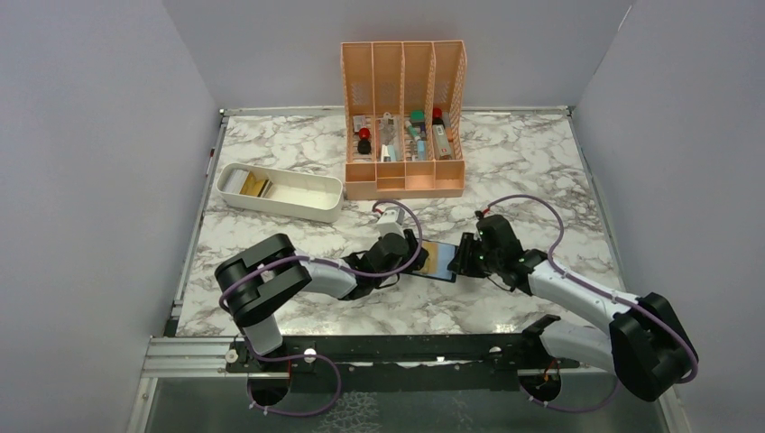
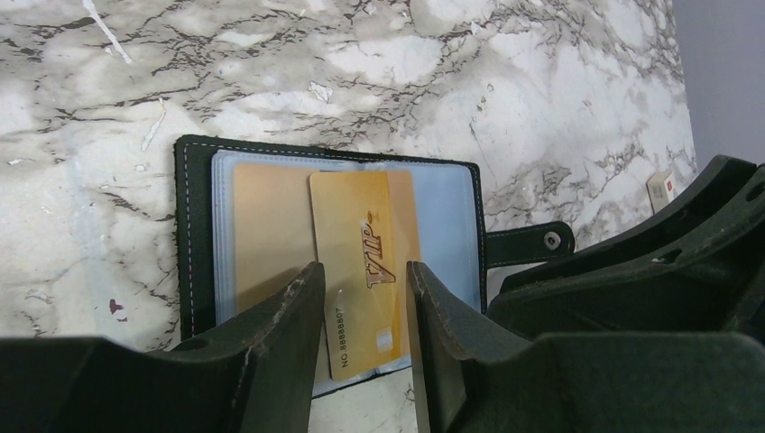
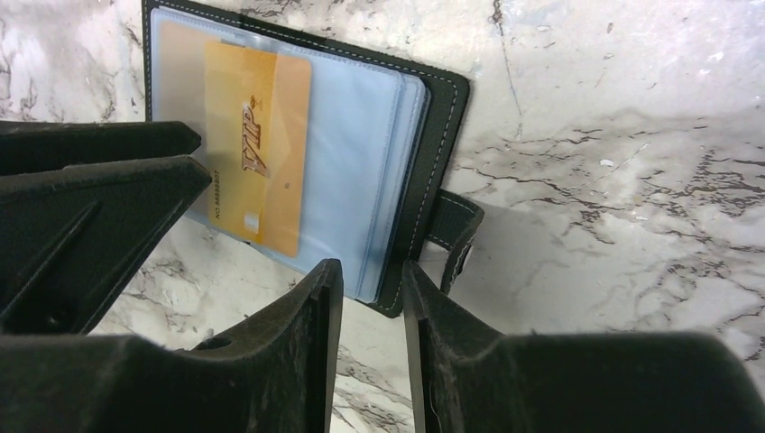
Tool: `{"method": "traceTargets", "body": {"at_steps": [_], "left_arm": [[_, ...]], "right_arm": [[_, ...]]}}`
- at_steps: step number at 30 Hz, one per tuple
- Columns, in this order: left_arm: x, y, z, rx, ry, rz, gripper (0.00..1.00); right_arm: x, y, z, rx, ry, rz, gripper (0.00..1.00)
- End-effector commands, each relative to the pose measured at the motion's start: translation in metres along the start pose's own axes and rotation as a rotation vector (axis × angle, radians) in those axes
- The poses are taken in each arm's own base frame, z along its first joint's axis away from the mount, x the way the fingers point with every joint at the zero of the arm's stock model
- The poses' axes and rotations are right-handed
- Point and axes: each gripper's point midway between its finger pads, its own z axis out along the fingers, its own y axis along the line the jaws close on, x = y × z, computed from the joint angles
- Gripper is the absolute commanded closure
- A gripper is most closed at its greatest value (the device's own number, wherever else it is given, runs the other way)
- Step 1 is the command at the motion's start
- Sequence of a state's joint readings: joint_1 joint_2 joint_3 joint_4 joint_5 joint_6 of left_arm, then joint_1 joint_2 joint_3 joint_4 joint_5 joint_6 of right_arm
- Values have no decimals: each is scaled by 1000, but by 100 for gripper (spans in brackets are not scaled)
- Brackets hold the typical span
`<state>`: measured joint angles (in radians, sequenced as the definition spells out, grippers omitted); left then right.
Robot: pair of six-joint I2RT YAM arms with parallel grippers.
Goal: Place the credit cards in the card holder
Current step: Insert the credit card into the card holder.
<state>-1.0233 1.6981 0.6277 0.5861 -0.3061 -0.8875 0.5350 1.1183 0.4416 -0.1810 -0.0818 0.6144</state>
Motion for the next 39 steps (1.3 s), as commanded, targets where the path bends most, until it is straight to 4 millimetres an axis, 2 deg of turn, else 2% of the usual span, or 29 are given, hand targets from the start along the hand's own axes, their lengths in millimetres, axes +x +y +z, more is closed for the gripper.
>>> {"method": "traceTargets", "body": {"at_steps": [1,21,25,33,39], "left_arm": [[5,-12,5,36,35,50,58],[7,2,10,-34,44,114,54],[12,-8,15,2,76,103,54],[22,-41,18,113,153,69,54],[31,-51,22,132,182,45,54]], "right_arm": [[-4,-8,2,50,-24,25,64],[6,-11,10,39,2,19,63],[5,-9,11,30,-2,12,65],[8,-10,13,15,-3,-9,66],[5,-9,14,18,-8,-6,66]]}}
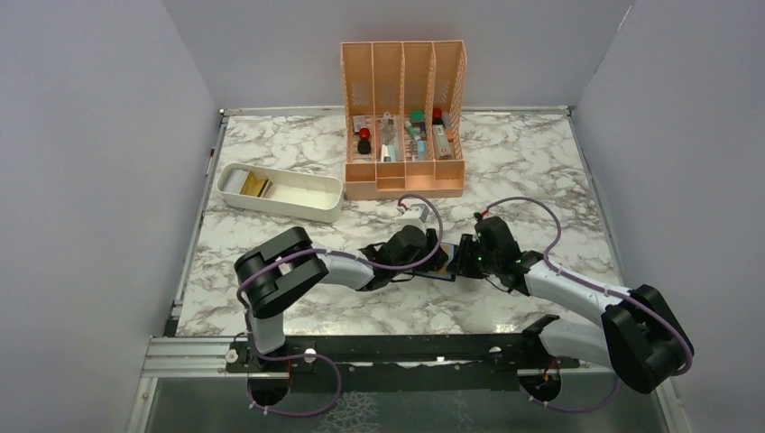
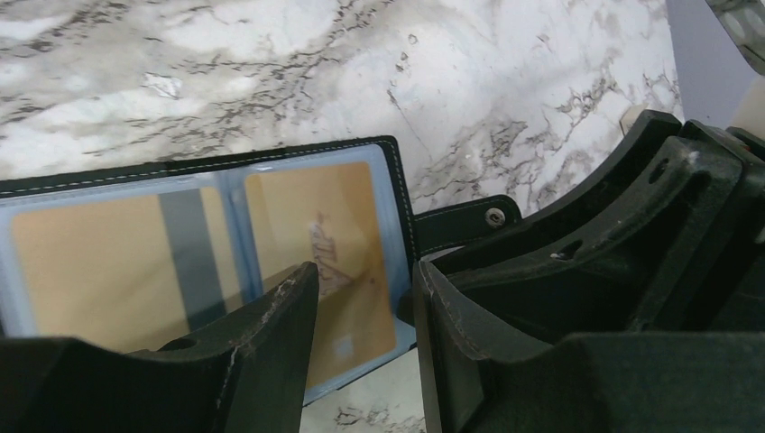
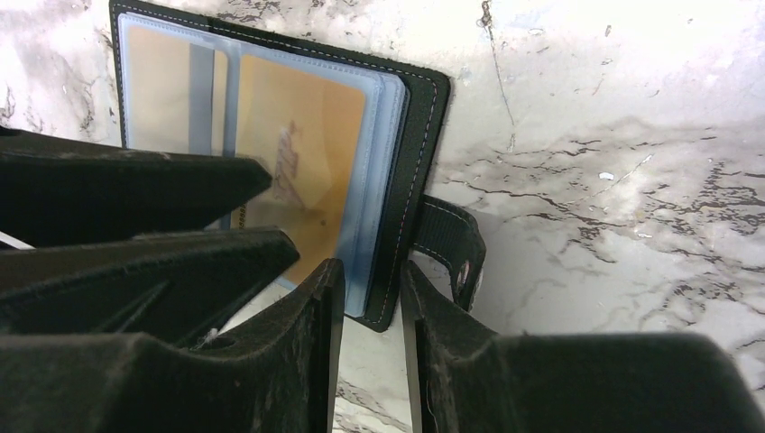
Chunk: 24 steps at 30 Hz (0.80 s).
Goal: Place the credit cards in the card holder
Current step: Insert the credit card into the card holder.
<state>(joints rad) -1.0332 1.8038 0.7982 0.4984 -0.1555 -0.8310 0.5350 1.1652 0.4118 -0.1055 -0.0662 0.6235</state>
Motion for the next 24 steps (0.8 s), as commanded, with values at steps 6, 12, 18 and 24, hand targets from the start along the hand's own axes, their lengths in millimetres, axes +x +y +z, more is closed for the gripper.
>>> {"method": "traceTargets", "body": {"at_steps": [6,12,18,24], "left_arm": [[2,-15,-2,38,13,-18,54],[-13,-1,-11,-30,-30,31,52],[-12,8,-8,-75,-21,74,50],[-6,12,-2,-85,2,84,50]], "right_arm": [[2,-3,2,11,3,-13,66],[1,0,-4,-2,1,-4,64],[1,0,-5,0,0,-5,63],[0,1,-7,-1,-5,-4,63]]}}
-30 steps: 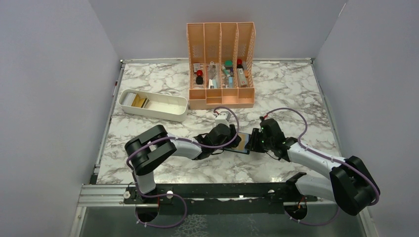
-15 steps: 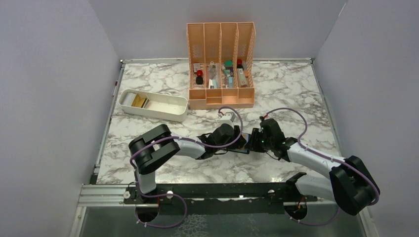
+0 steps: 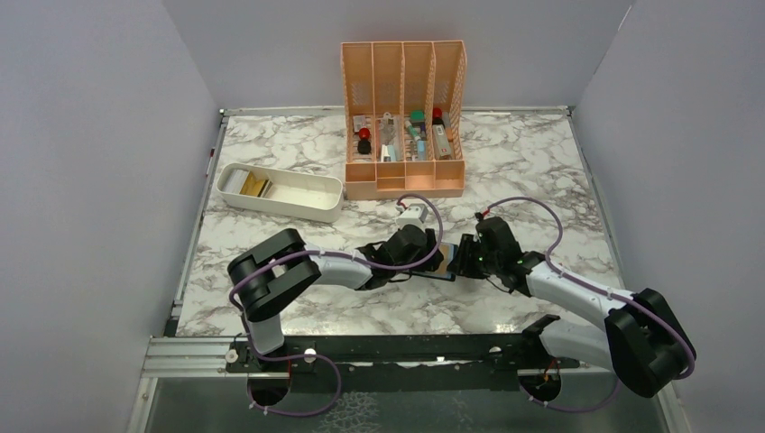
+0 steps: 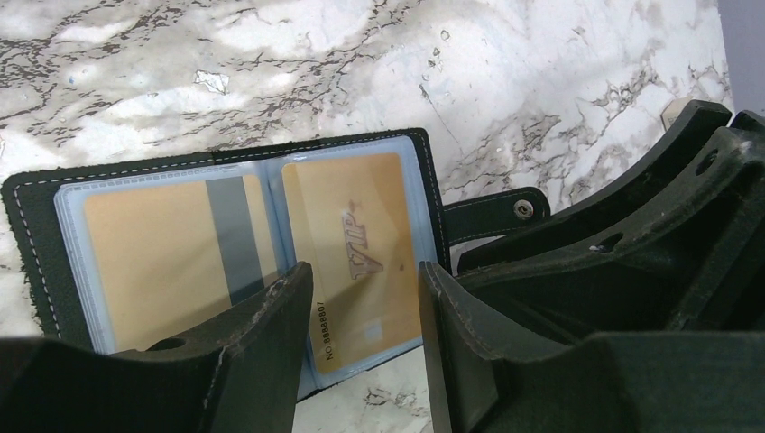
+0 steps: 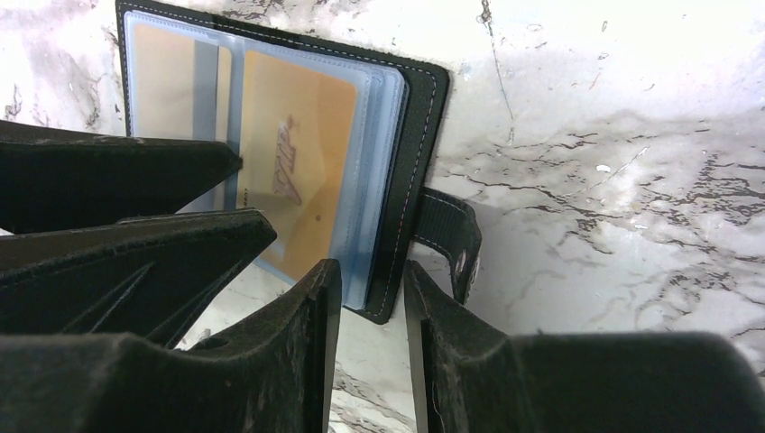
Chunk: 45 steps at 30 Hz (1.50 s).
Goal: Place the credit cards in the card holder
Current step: Insert the credit card into the card holder.
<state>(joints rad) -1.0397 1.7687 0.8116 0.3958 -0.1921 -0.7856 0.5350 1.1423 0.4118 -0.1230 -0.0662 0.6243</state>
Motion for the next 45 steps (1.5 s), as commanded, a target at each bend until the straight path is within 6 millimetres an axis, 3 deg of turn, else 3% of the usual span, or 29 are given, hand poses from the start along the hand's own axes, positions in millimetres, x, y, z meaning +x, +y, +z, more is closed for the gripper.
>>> {"method": "traceTargets", "body": {"at_steps": [1,7,12,18,27,45], "left_arm": [[-5,4,6,-30,-11,27,50],[-2,3,9,-23,2,34,49],[2,-13,13,37,33,0,49],[-14,-25,4,65,-4,-13,49],[-26,5,-3,-93,-31,89,48],[-1,-6,16,-11,45,20,47]], "right_arm": [[0,0,-4,2,-1,-4,63],[0,0,-4,-1,-3,-5,63],[2,0,-2,-1,0,-3,63],[1,0,-2,-3,0,-2,63],[-2,4,-7,-18,-13,-1,63],[-2,4,-9,-21,-17,3,63]]}}
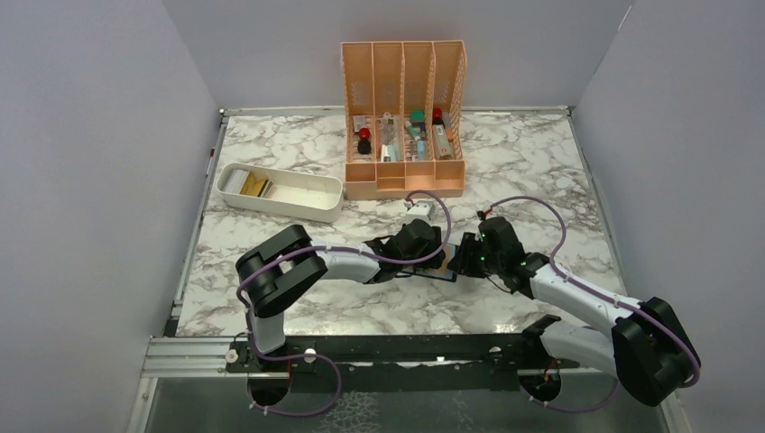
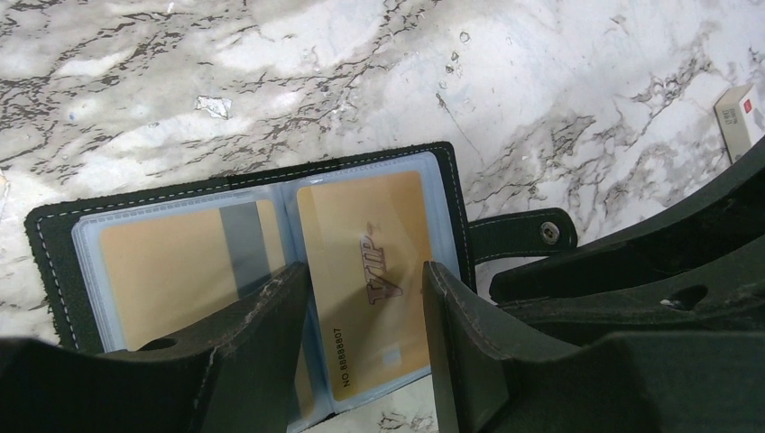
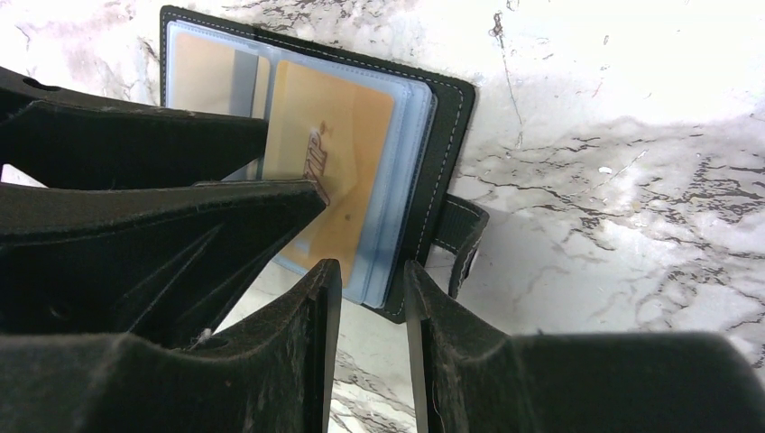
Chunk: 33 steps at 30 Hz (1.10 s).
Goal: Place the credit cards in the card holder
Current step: Insert the credit card into the card holder.
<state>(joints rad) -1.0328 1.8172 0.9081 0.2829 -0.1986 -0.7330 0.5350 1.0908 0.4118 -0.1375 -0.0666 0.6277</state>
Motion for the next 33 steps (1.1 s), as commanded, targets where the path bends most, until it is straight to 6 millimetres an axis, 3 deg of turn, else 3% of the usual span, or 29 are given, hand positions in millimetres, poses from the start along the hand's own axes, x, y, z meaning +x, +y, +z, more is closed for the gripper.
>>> {"method": "traceTargets", "body": {"at_steps": [1,9,14,18,27,33], "left_arm": [[0,-11,3,51,5,-48,47],[-13,-37,-5,141,2,-66,47],[-6,-29,-3,117,11,-80,46],[-3,-34,-4,137,26,-105,46],[2,-31,-10,126,34,-156,46],[7,-40,-6,140,49,-160,45]], "right_arm": [[4,-1,-2,0,12,2,63],[4,0,-2,-8,8,3,63],[4,0,-3,-7,7,2,63],[5,-2,-2,-2,5,2,63],[14,-16,14,63,24,55,67],[5,-8,22,34,11,49,66]]}}
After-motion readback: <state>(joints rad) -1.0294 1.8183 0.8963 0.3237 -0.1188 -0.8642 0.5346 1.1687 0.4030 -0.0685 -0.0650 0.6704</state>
